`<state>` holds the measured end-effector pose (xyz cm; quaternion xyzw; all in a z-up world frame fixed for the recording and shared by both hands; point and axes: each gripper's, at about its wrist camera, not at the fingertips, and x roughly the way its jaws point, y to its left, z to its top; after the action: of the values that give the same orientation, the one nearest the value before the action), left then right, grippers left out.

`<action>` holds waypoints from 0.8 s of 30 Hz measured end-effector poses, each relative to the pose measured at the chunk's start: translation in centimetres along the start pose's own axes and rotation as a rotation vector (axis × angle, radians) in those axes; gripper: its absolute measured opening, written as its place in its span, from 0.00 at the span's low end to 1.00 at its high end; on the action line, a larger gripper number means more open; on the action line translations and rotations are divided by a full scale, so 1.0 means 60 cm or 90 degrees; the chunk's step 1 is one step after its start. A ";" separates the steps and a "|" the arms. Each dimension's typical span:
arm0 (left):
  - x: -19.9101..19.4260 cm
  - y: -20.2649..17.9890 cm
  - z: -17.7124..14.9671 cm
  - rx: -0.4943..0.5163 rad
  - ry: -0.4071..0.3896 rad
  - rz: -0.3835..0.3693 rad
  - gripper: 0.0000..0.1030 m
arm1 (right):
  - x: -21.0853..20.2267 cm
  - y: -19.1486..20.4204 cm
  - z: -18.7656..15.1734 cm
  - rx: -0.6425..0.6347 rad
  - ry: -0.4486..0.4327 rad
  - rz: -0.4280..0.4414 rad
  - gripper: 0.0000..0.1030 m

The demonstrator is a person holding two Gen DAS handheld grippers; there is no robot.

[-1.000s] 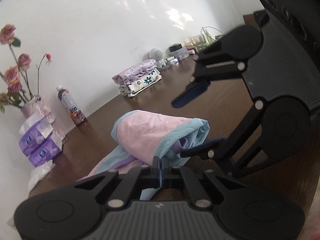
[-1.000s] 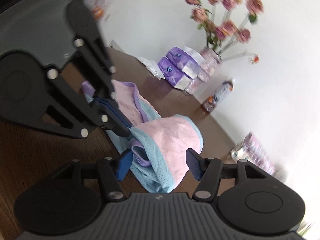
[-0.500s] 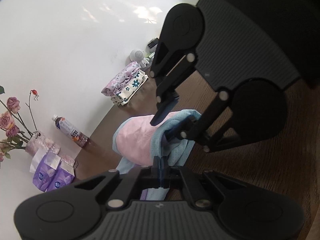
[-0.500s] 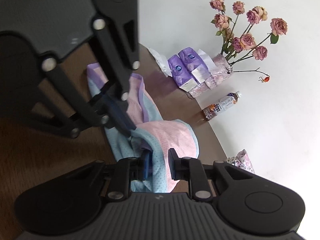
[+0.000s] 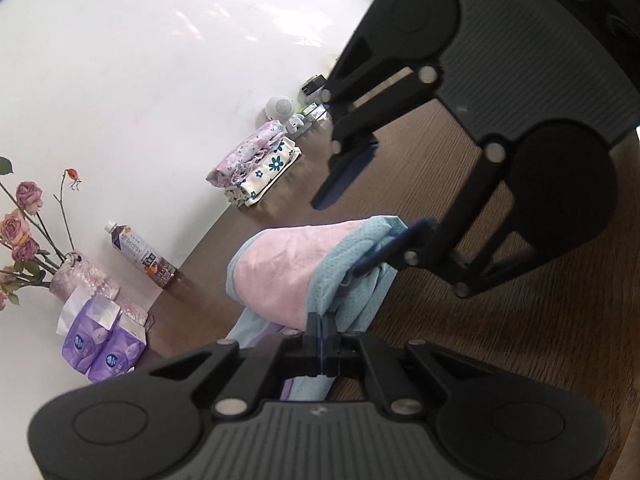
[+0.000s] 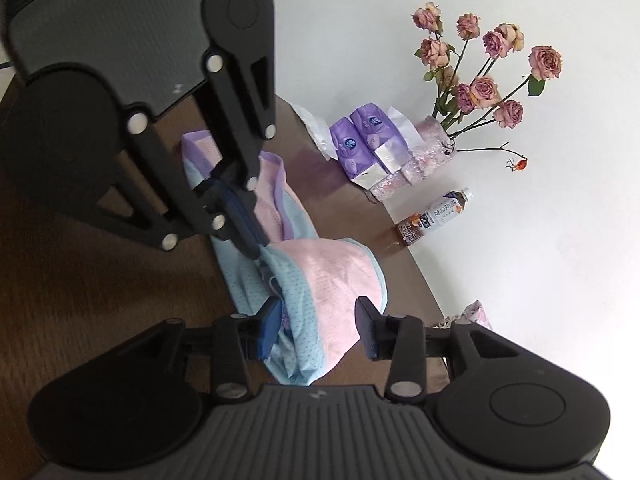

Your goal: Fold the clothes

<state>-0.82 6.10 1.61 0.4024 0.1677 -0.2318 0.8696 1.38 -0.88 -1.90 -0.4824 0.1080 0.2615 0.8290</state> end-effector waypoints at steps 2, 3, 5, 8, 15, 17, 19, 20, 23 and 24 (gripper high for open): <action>-0.002 -0.001 0.000 0.000 0.001 0.000 0.00 | -0.004 0.000 -0.002 0.000 -0.002 -0.001 0.38; -0.003 -0.001 0.000 -0.001 0.003 0.000 0.00 | -0.007 0.000 -0.003 -0.001 -0.004 -0.001 0.38; -0.004 -0.002 0.000 -0.001 0.005 0.000 0.00 | -0.006 -0.002 -0.003 0.005 -0.004 -0.002 0.37; -0.004 0.000 0.001 -0.001 0.005 -0.002 0.00 | 0.011 -0.010 0.002 0.035 0.004 -0.001 0.37; -0.003 0.000 0.001 -0.004 0.003 -0.004 0.00 | 0.013 -0.019 -0.006 0.062 0.009 -0.008 0.37; -0.002 0.000 0.001 -0.007 0.002 -0.005 0.00 | -0.004 -0.021 -0.013 0.061 0.003 -0.009 0.40; -0.002 0.001 0.002 -0.007 0.001 -0.006 0.00 | -0.021 -0.021 -0.018 0.055 -0.001 -0.008 0.44; -0.002 0.001 0.002 -0.007 0.000 -0.006 0.00 | -0.028 -0.020 -0.019 0.051 -0.004 -0.005 0.45; -0.003 0.001 0.001 -0.007 0.000 -0.008 0.00 | -0.041 -0.019 -0.017 0.047 -0.018 0.011 0.45; -0.003 0.001 0.001 -0.007 0.001 -0.008 0.00 | -0.044 -0.018 -0.015 0.048 -0.024 0.018 0.45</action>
<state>-0.91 6.15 1.77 0.3971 0.1722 -0.2359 0.8701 -0.19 -2.97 -0.41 -0.4440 0.1090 0.2783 0.8448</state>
